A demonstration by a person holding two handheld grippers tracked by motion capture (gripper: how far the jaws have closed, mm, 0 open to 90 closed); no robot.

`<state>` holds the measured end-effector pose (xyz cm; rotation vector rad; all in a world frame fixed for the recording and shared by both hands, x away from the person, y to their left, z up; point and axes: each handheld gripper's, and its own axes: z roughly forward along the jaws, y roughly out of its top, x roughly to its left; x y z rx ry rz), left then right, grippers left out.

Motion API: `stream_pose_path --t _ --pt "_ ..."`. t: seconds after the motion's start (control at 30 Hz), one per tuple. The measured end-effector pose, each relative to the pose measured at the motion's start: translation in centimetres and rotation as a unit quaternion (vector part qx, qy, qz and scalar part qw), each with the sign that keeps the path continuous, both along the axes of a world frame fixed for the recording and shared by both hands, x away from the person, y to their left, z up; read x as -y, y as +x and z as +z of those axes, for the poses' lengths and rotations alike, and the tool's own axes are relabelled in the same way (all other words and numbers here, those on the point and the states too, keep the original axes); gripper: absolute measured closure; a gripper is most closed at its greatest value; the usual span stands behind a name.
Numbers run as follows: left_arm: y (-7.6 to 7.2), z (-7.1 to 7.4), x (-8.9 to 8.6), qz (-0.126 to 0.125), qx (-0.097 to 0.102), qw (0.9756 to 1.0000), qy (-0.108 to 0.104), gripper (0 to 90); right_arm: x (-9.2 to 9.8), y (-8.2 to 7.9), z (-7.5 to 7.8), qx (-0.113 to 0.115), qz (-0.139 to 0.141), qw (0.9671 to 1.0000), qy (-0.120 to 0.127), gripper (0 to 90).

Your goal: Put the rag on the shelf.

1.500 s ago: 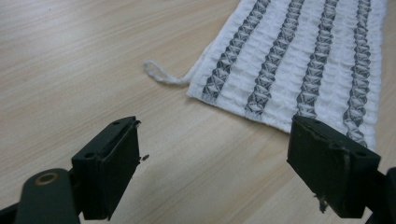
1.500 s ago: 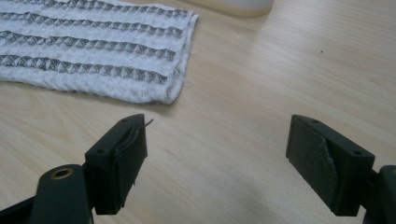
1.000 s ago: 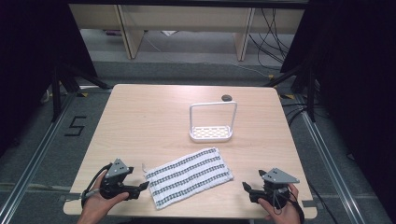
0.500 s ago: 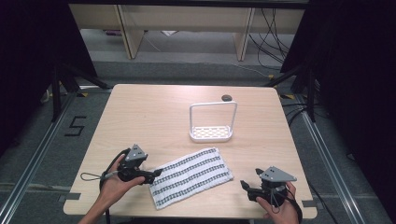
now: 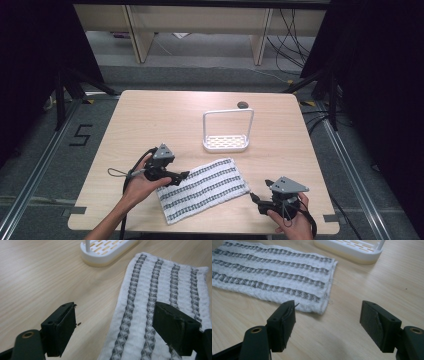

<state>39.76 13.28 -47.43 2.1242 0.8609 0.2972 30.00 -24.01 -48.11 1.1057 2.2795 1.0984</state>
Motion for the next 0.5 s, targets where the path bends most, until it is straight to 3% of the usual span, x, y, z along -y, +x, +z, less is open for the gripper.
stream_pose_path --t 0.07,0.1,0.17,0.2,0.27,0.5 --pt "0.6 0.0 0.9 -0.007 0.000 1.0000 0.001 20.5 -0.5 -0.1 -0.1 -0.008 -0.002 0.9999 0.006 31.0" --pt "0.9 0.0 1.3 -0.011 -0.003 0.9999 0.003 20.8 -0.4 0.2 -0.2 0.007 0.008 0.9999 -0.008 31.5" --pt "1.4 0.0 2.2 -0.020 -0.004 0.9997 0.009 21.7 -0.8 0.2 -0.2 -0.005 0.004 1.0000 -0.005 32.7" --pt "1.7 -0.1 2.7 -0.027 -0.008 0.9996 0.002 22.6 -0.8 0.3 -0.3 0.002 0.009 0.9999 -0.009 33.4" --pt "2.2 -0.2 3.7 -0.037 -0.019 0.9991 -0.004 23.4 -1.0 0.5 -0.4 -0.007 0.007 0.9999 -0.009 34.6" --pt "3.8 -0.5 7.6 -0.081 -0.029 0.9961 0.020 27.6 -1.5 1.3 -1.0 -0.013 0.009 0.9997 -0.021 39.3"
